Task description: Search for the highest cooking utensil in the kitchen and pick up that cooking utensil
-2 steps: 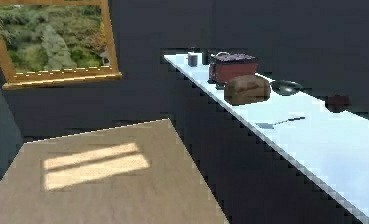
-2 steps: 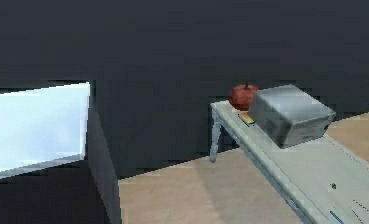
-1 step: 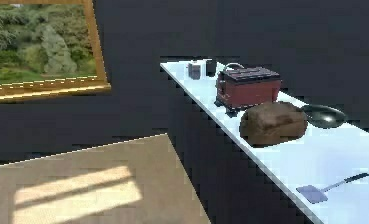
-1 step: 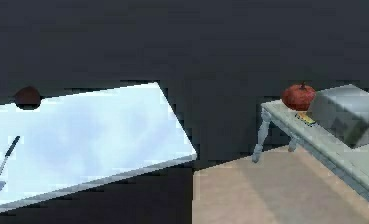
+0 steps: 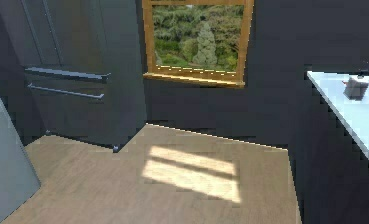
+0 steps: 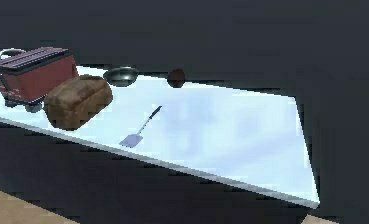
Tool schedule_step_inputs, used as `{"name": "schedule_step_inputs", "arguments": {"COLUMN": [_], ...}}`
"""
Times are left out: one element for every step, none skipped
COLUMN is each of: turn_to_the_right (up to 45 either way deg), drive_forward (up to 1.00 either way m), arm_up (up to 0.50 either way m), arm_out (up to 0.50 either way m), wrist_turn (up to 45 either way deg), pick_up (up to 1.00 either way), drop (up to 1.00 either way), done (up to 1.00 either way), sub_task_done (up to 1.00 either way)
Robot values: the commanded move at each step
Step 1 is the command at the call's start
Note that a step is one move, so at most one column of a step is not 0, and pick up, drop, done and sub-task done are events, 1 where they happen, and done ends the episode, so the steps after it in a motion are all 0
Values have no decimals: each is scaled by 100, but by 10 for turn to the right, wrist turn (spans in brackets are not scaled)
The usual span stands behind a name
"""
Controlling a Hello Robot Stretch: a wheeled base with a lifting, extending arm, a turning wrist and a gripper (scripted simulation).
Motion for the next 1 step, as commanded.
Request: {"name": "schedule_step_inputs", "arguments": {"turn_to_the_right": [0], "drive_forward": [0], "arm_up": [50], "arm_out": [0], "wrist_turn": [0], "pick_up": [0], "drop": [0], "done": [0], "sub_task_done": [0]}}
